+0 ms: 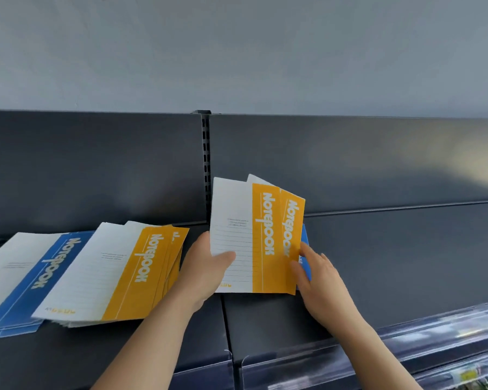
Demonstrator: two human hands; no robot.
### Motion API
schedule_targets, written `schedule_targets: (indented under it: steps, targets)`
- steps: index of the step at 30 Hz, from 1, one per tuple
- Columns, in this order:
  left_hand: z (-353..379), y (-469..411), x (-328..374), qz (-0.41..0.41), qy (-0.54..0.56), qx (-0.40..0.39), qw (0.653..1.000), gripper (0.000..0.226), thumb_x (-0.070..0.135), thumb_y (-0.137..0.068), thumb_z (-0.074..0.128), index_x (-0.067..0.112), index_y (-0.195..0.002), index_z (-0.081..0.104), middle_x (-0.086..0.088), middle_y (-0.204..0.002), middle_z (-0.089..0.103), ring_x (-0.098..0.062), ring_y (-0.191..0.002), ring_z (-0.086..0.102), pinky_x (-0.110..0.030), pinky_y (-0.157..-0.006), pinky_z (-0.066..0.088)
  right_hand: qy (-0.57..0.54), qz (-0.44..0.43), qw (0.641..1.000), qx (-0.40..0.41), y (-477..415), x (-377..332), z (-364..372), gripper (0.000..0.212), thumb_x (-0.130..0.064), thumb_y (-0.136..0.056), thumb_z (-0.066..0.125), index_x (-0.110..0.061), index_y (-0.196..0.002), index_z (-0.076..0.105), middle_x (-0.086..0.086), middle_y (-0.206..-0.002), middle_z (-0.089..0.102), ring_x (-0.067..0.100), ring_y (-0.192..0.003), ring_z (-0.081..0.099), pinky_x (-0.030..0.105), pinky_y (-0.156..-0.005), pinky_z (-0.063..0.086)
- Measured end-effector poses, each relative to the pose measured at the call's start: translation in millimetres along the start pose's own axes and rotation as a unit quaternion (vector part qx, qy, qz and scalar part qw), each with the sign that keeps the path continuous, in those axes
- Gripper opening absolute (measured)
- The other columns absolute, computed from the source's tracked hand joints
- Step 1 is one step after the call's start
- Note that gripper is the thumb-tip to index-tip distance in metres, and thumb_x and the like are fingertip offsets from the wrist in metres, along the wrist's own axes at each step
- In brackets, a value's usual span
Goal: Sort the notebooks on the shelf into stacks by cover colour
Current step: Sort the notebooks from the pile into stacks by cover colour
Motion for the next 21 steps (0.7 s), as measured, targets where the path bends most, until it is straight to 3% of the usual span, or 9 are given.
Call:
schedule_targets:
  steps: [3, 7, 9, 11, 17, 21]
  targets:
    - [-17.7, 14.0, 2.3, -0.002, 0.049, 0.008, 0.999, 0.032, 0.014, -0.094, 0.055, 0.029, -0.123, 0.053, 0.012, -0.12, 0.062, -0.01, -0.109, 0.059, -0.022, -0.075, 0.05, -0.101, 0.005, 0.994, 0.035, 2.4, -16.6, 2.1, 0.051, -0.042, -0.092, 0.049, -0.024, -0.138, 0.037, -0.006, -0.129, 0.054, 0.014, -0.114, 0.054, 0.037, -0.091, 0.052]
    - [-51.1, 33.7, 5.1, 0.009, 0.053, 0.033, 0.998, 0.03, 0.015, -0.097, 0.049, 0.034, -0.119, 0.051, 0.018, -0.116, 0.061, -0.003, -0.104, 0.058, -0.013, -0.066, 0.046, -0.166, -0.046, 0.983, 0.06, 8.7, -49.5, 11.3, 0.047, -0.028, -0.089, 0.06, -0.026, -0.133, 0.043, -0.014, -0.103, 0.055, 0.002, -0.09, 0.057, 0.018, -0.073, 0.046]
    - [-70.7, 45.1, 4.5, 0.013, 0.034, 0.043, 0.998, 0.028, 0.014, -0.098, 0.045, 0.038, -0.112, 0.049, 0.024, -0.108, 0.058, 0.006, -0.092, 0.055, -0.007, -0.057, 0.042, -0.171, -0.065, 0.982, 0.054, 12.4, -68.0, 21.7, 0.046, -0.028, -0.089, 0.06, -0.031, -0.132, 0.043, -0.014, -0.102, 0.055, 0.004, -0.088, 0.058, 0.016, -0.067, 0.046]
    - [-92.6, 56.3, -0.3, 0.005, 0.01, 0.052, 0.999, 0.028, 0.014, -0.099, 0.042, 0.038, -0.113, 0.045, 0.024, -0.108, 0.054, 0.006, -0.089, 0.052, -0.009, -0.058, 0.04, -0.174, -0.084, 0.98, 0.04, 15.5, -87.4, 34.5, 0.045, -0.028, -0.089, 0.061, -0.037, -0.128, 0.041, -0.014, -0.102, 0.055, 0.005, -0.087, 0.059, 0.02, -0.069, 0.049]
    - [-168.9, 93.8, -17.8, -0.027, -0.024, 0.094, 0.995, 0.04, 0.009, -0.097, 0.04, 0.035, -0.128, 0.04, 0.017, -0.125, 0.053, -0.008, -0.113, 0.051, -0.012, -0.065, 0.041, -0.184, -0.146, 0.972, -0.014, 31.0, -149.9, 79.5, 0.035, -0.023, -0.09, 0.058, -0.045, -0.115, 0.047, -0.013, -0.101, 0.059, 0.005, -0.086, 0.061, 0.025, -0.075, 0.055]
    - [-227.2, 123.4, -25.0, -0.013, -0.025, 0.148, 0.989, 0.042, 0.007, -0.094, 0.041, 0.037, -0.121, 0.052, 0.022, -0.114, 0.062, -0.003, -0.107, 0.058, -0.01, -0.067, 0.044, -0.195, -0.16, 0.967, -0.029, 46.9, -196.2, 114.5, 0.045, -0.024, -0.09, 0.059, -0.031, -0.133, 0.045, -0.015, -0.101, 0.056, 0.004, -0.084, 0.06, 0.014, -0.055, 0.049]
Point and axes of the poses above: each hand's wrist, its own y-axis away from the middle knuckle, its own z-axis out of the palm, x = y × z, the point moved 4 cm from there along -y, towards the middle knuckle
